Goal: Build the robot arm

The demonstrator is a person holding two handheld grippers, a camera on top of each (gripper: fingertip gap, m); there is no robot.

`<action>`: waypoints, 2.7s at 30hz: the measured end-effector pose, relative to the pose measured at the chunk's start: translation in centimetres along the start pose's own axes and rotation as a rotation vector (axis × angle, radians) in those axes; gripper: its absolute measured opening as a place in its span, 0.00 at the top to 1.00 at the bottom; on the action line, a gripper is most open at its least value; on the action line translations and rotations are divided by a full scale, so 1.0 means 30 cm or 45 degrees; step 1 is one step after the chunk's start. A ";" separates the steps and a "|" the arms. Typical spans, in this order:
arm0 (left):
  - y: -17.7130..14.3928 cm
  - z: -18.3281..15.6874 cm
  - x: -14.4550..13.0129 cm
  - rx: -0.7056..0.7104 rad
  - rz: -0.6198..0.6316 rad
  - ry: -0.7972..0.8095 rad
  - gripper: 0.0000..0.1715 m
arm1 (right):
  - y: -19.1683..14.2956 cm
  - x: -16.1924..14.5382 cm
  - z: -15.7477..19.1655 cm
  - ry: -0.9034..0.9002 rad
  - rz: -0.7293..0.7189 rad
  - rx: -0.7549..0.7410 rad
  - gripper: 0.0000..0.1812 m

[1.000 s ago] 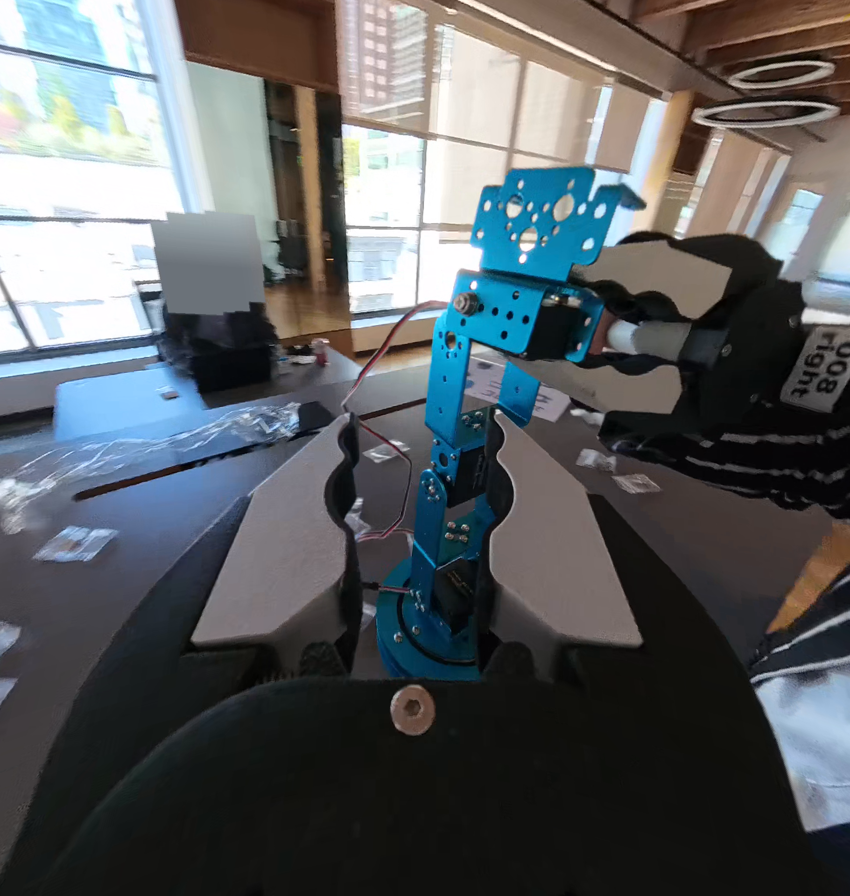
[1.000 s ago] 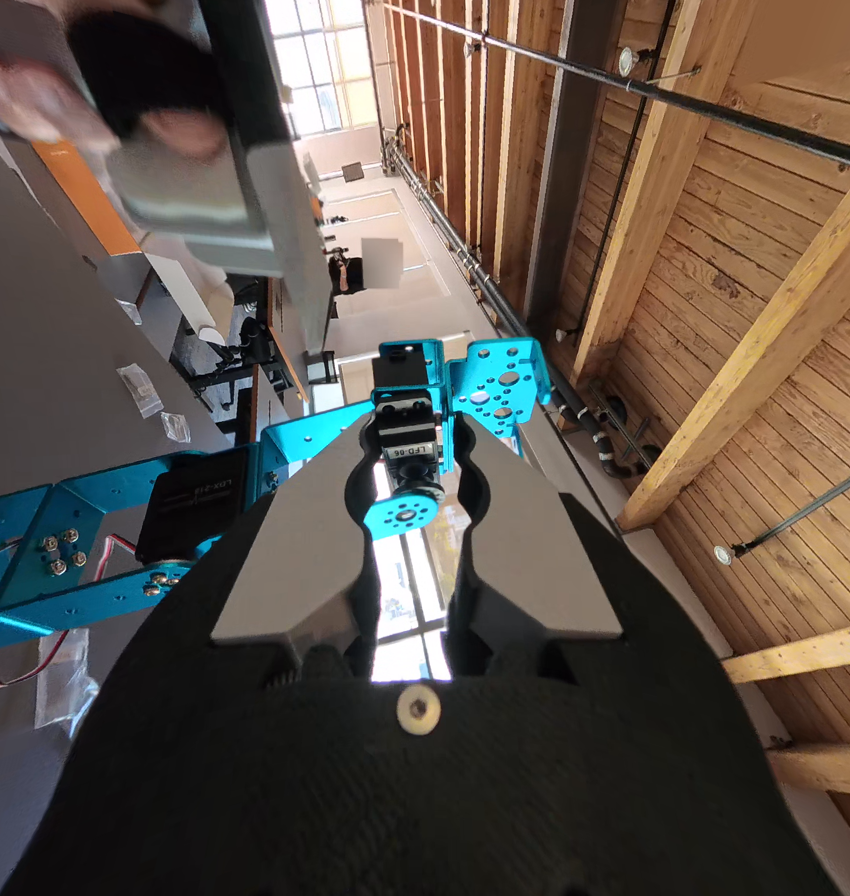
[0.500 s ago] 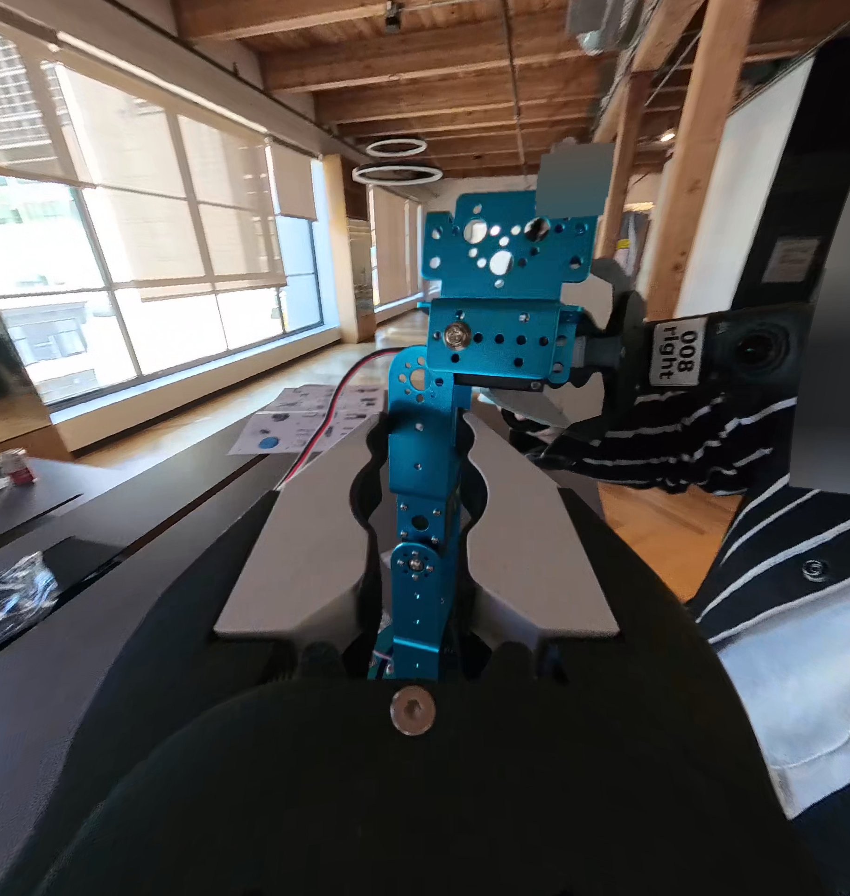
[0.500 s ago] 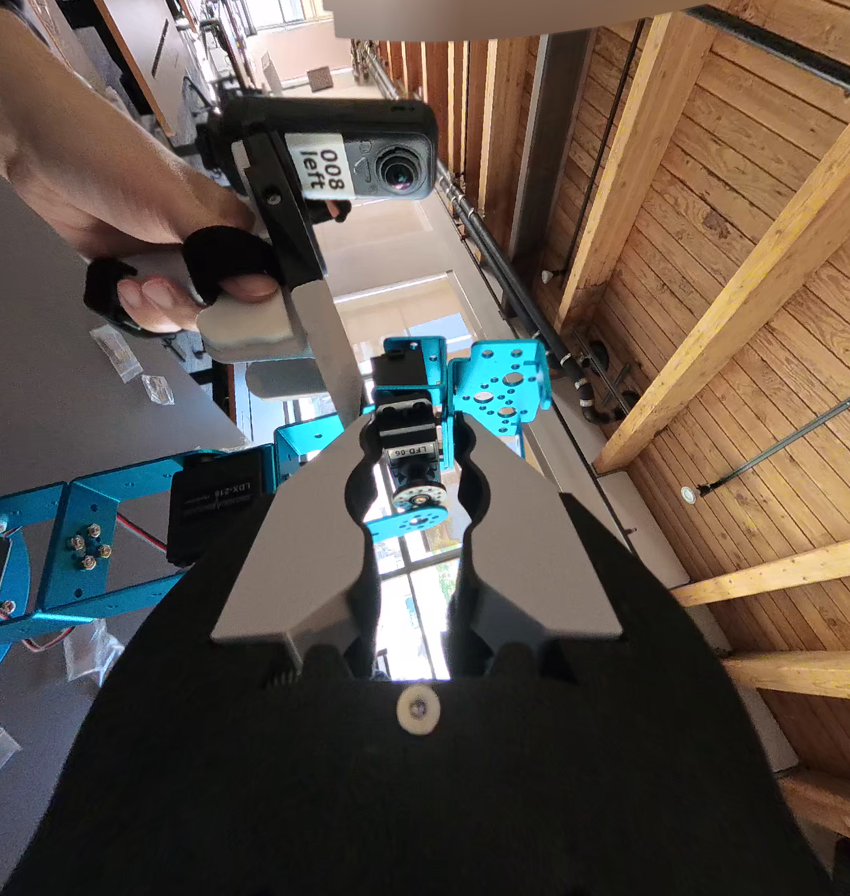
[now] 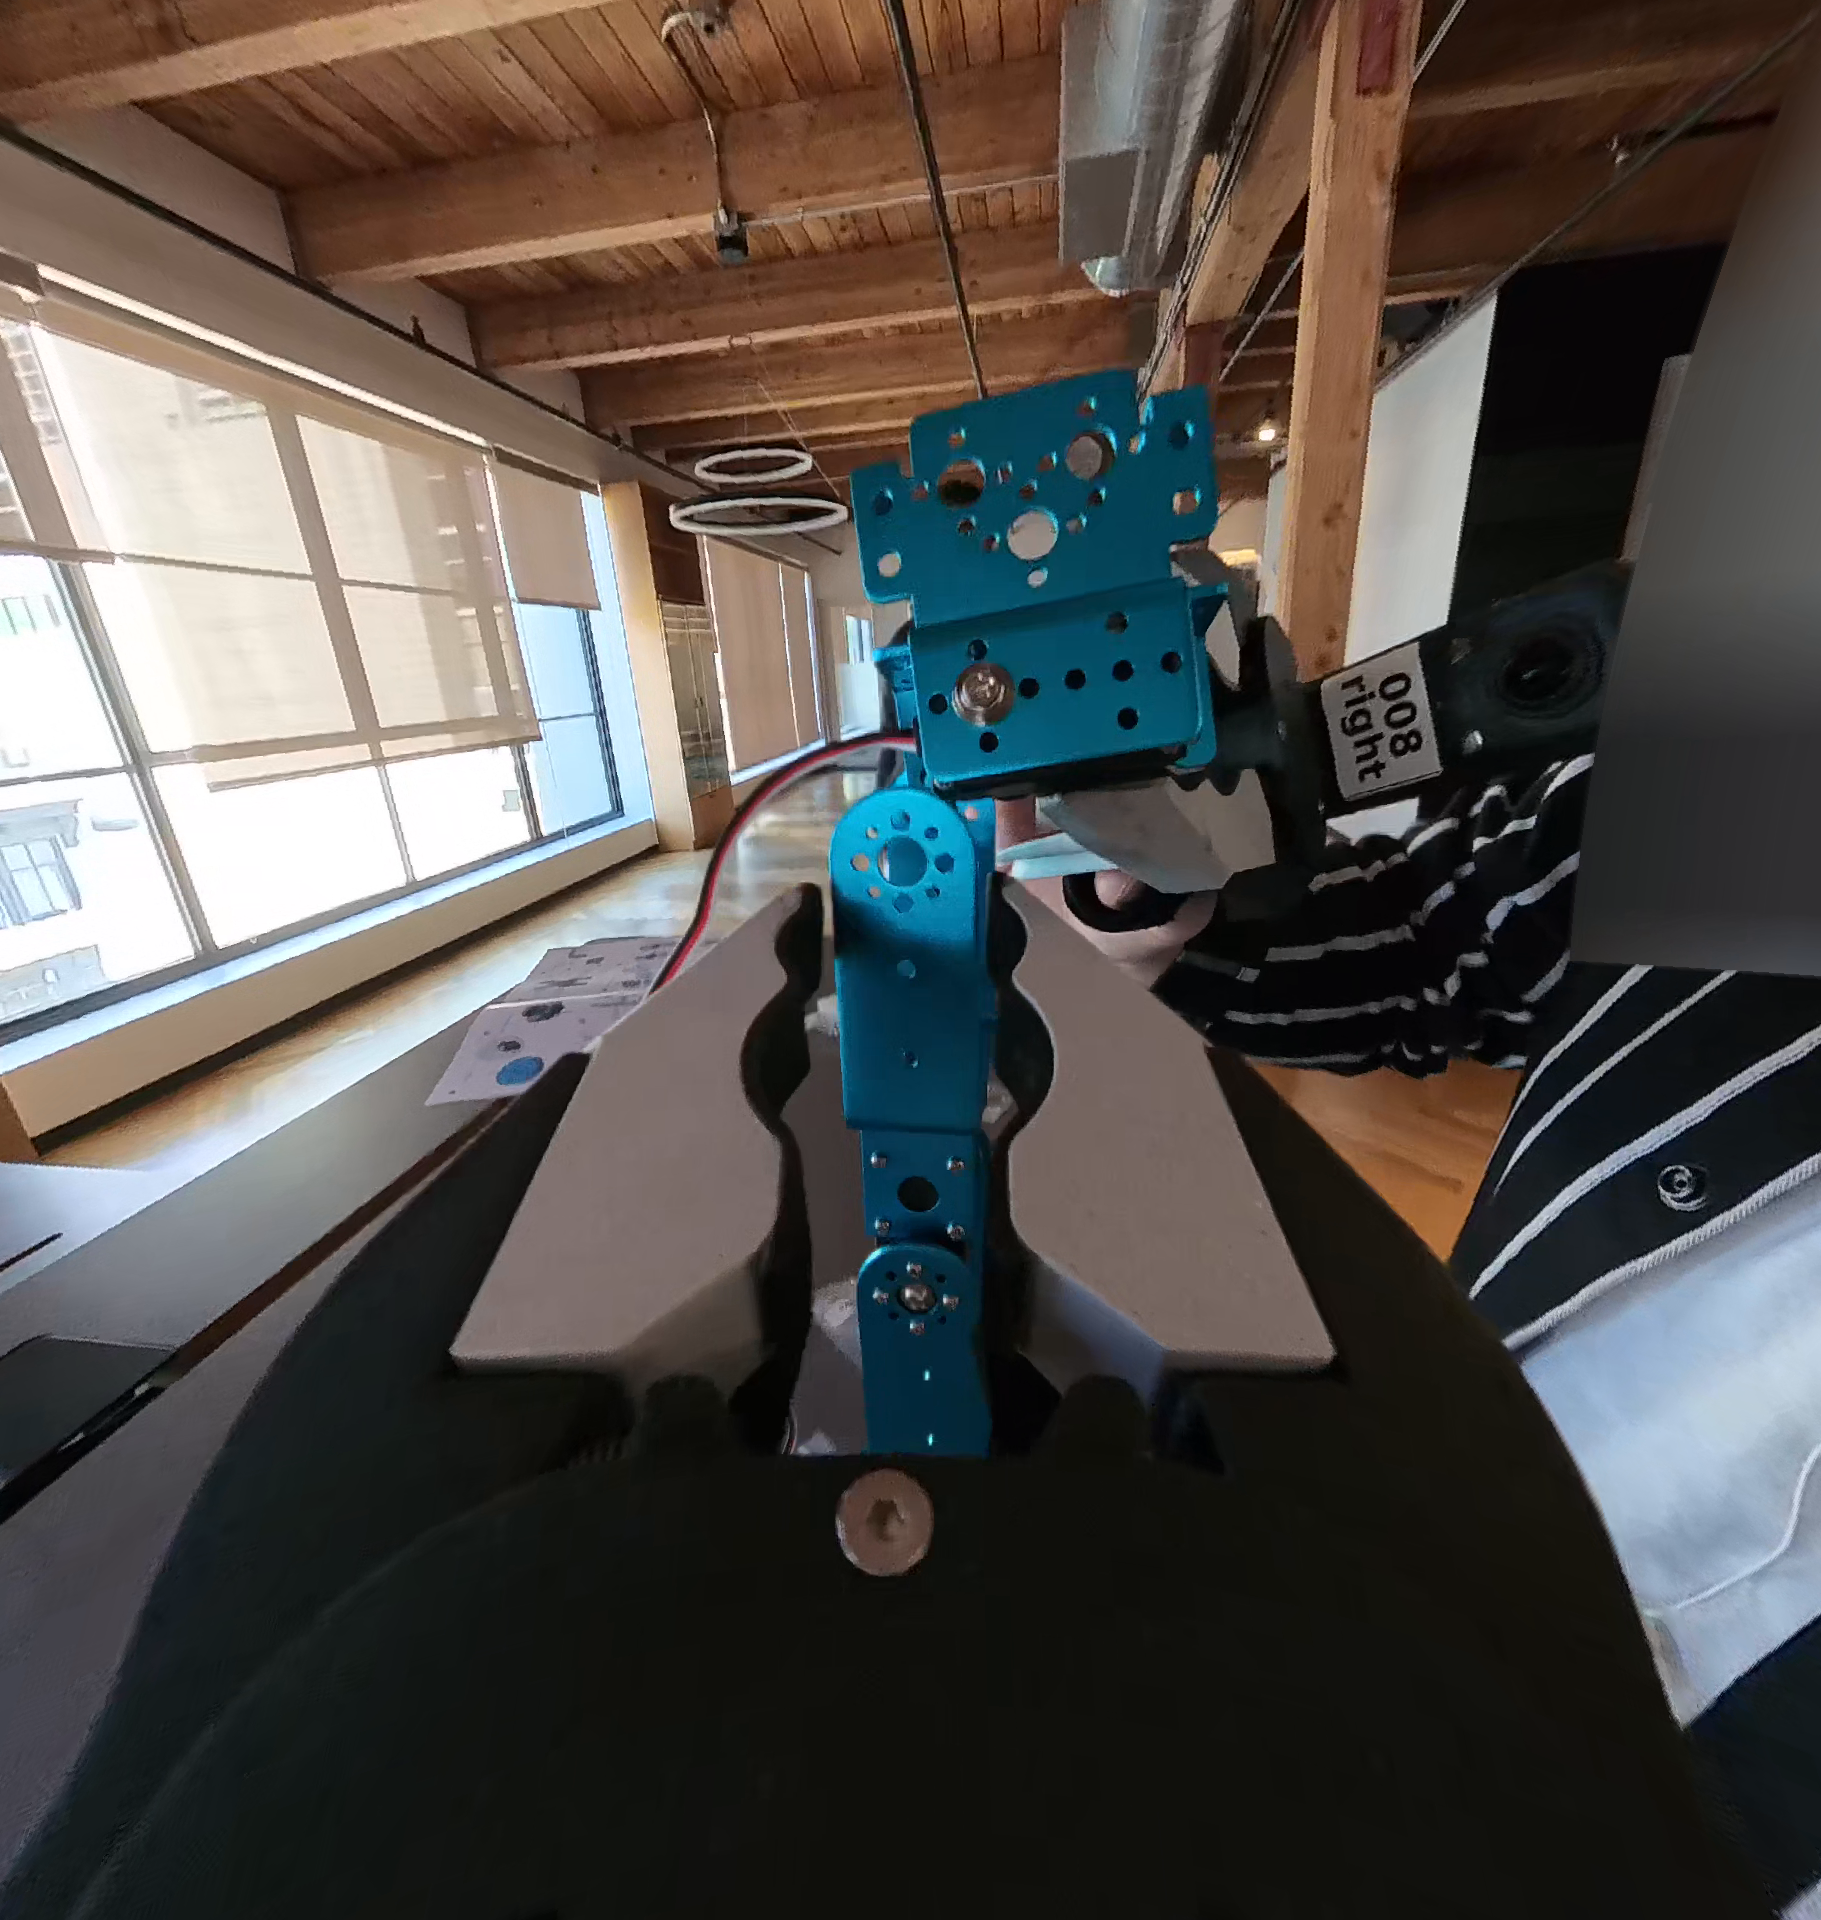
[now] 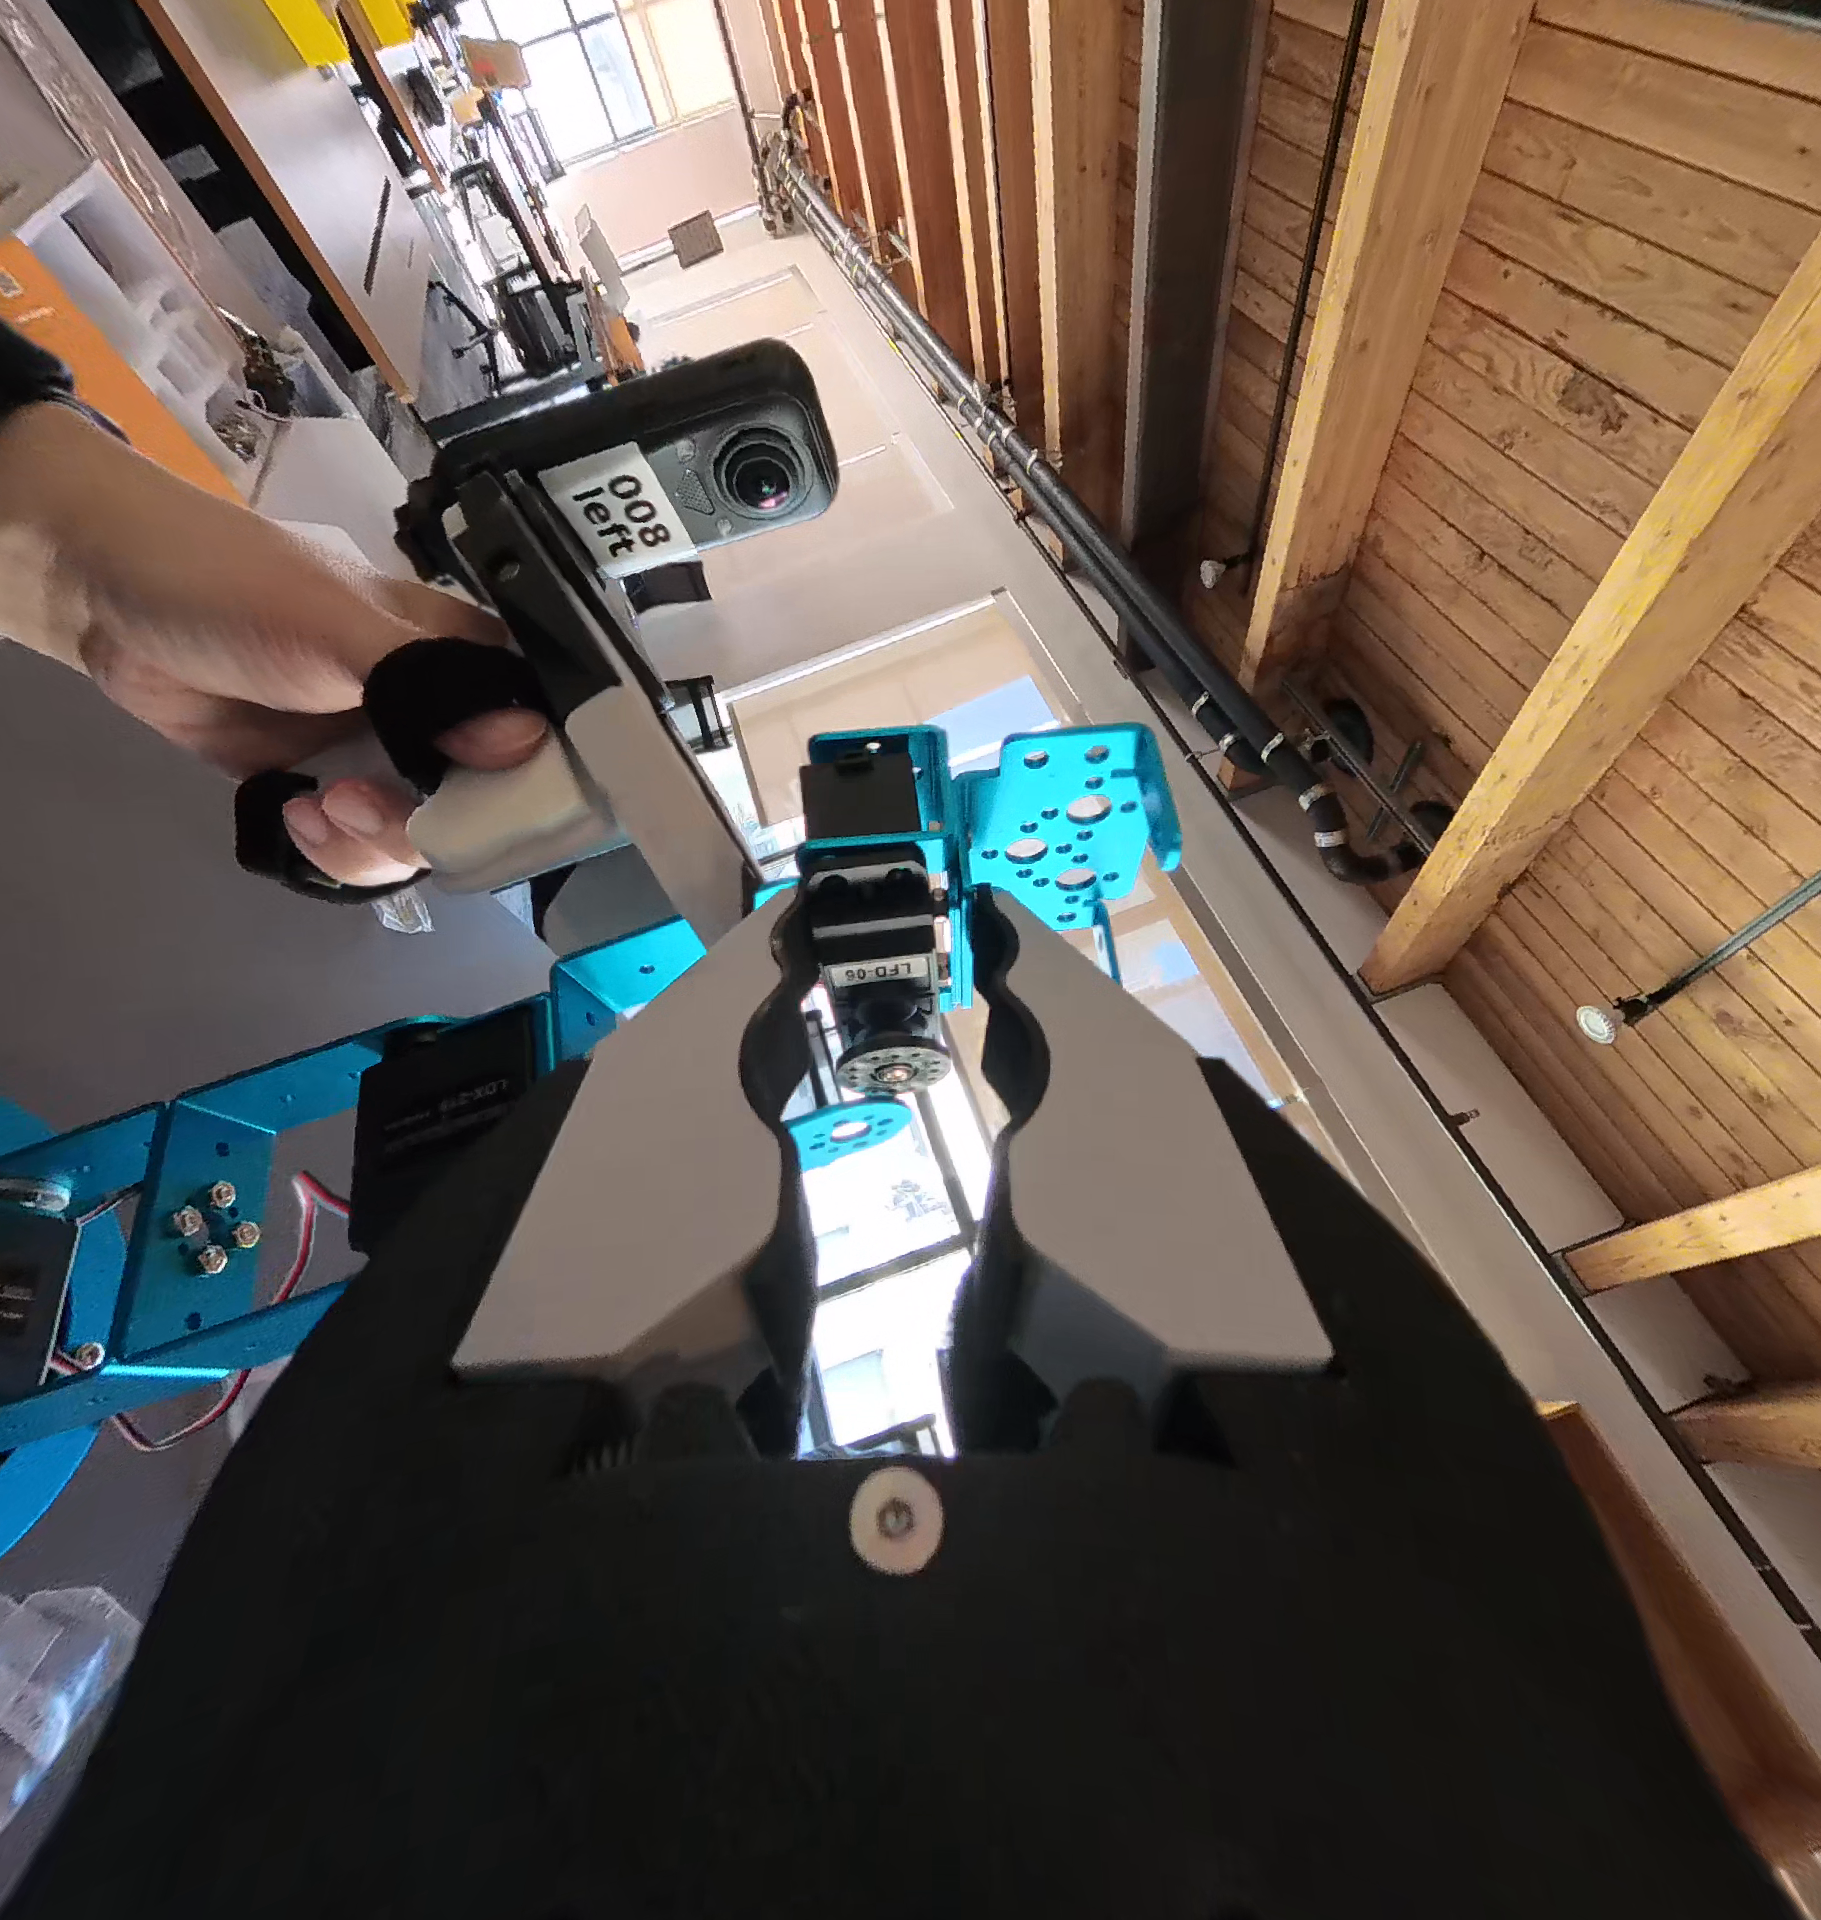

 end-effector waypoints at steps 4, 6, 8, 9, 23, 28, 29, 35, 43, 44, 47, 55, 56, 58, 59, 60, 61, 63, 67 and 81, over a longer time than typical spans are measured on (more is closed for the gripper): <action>0.004 -0.008 0.017 -0.027 -0.037 0.022 0.86 | 0.002 0.001 -0.005 0.042 -0.016 0.017 0.85; 0.005 -0.010 0.016 -0.021 -0.033 0.036 0.86 | 0.001 -0.005 -0.004 0.063 -0.012 0.021 0.85; 0.000 -0.014 0.016 -0.027 -0.032 0.035 0.86 | 0.007 -0.011 0.004 0.080 0.004 0.048 0.85; -0.003 -0.016 0.016 -0.031 -0.035 0.033 0.86 | 0.012 -0.012 0.007 0.080 0.011 0.058 0.85; -0.014 -0.023 0.017 -0.025 -0.104 0.039 0.86 | 0.023 -0.013 0.011 0.082 0.049 0.072 0.85; -0.081 -0.026 0.070 -0.108 -0.205 -0.083 0.76 | 0.028 -0.006 0.006 0.063 0.039 0.109 0.85; -0.091 -0.023 0.075 -0.119 -0.211 -0.108 0.73 | 0.031 -0.004 0.003 0.053 0.043 0.113 0.85; -0.081 -0.022 0.034 -0.098 -0.113 -0.077 0.72 | 0.041 0.006 -0.008 0.044 0.020 0.173 0.85; -0.048 -0.026 0.029 -0.137 -0.069 -0.020 0.86 | 0.045 0.008 -0.015 0.063 0.009 0.204 0.85; -0.048 -0.027 0.029 -0.141 -0.066 -0.013 0.86 | 0.047 0.008 -0.020 0.056 0.016 0.194 0.85; -0.049 -0.027 0.028 -0.140 -0.073 -0.010 0.86 | 0.047 0.021 -0.015 -0.020 0.034 0.185 0.85; -0.049 -0.026 0.026 -0.151 -0.096 -0.038 0.86 | 0.039 0.022 0.001 -0.054 0.053 0.173 0.85; -0.049 -0.026 0.026 -0.150 -0.099 -0.038 0.86 | 0.040 0.023 0.003 -0.055 0.052 0.174 0.85; -0.050 -0.025 0.026 -0.145 -0.104 -0.043 0.86 | 0.044 0.024 0.010 -0.065 0.058 0.178 0.85; -0.051 -0.025 0.026 -0.143 -0.105 -0.047 0.86 | 0.045 0.022 0.012 -0.065 0.062 0.178 0.85; -0.051 -0.025 0.026 -0.143 -0.105 -0.050 0.86 | 0.046 0.019 0.014 -0.052 0.066 0.185 0.85; -0.051 -0.026 0.026 -0.141 -0.103 -0.050 0.86 | 0.046 0.016 0.015 -0.030 0.071 0.191 0.85; -0.051 -0.027 0.026 -0.133 -0.098 -0.045 0.86 | 0.045 0.013 0.016 0.003 0.065 0.200 0.85; -0.051 -0.027 0.026 -0.127 -0.097 -0.047 0.86 | 0.043 0.013 0.020 0.070 0.061 0.233 0.84; -0.056 -0.020 0.003 -0.093 -0.068 -0.056 0.84 | 0.063 -0.049 -0.033 0.991 -0.063 0.490 0.85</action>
Point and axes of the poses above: each gripper's, where its closed fingertips meet, y out along the fingers, x out of its top, z = x × y across the jaws, the point moved 4 cm from there along -y, back along the fingers, and after that the axes turned 12 degrees about -y, right-handed, at the moved point
